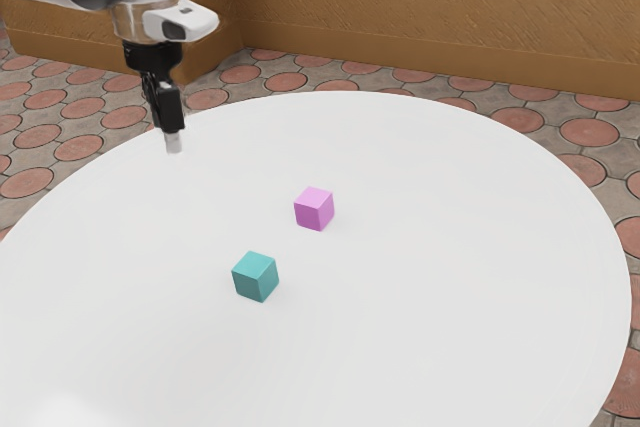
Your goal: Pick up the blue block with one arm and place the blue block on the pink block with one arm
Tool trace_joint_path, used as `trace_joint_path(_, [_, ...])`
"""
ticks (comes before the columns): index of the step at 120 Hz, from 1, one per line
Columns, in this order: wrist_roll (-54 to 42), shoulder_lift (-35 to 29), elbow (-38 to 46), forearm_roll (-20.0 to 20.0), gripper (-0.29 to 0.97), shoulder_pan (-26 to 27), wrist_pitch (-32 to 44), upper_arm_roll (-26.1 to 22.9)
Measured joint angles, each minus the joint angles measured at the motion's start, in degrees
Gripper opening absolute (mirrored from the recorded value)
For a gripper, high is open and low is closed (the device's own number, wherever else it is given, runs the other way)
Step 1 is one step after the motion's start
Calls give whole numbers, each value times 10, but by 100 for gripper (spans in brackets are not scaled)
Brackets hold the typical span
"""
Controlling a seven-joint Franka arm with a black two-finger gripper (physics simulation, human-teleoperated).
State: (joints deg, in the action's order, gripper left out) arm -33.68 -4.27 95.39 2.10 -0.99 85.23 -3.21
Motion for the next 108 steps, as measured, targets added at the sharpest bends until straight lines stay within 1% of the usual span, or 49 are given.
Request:
trace_joint_path(10, [-23,-7,0,-2,68,-9,14,-1])
trace_joint_path(16, [-35,-35,13,-2,68,-6,19,-5])
trace_joint_path(25, [-55,-80,78,-11,68,0,25,-21])
trace_joint_path(30, [-71,-97,130,-13,68,0,42,-36])
trace_joint_path(40, [-119,-112,243,-19,68,1,108,-49])
trace_joint_path(49, [-169,-112,282,-21,68,1,165,-52])
trace_joint_path(62, [-239,-65,297,-20,68,1,228,-55])
trace_joint_path(71, [-284,-40,331,-20,68,1,294,-56])
trace_joint_path(78, [-318,-9,339,-20,68,1,345,-55])
trace_joint_path(91, [-376,51,320,-22,68,0,409,-51])
trace_joint_path(108, [-437,87,300,-21,68,-11,454,-50])
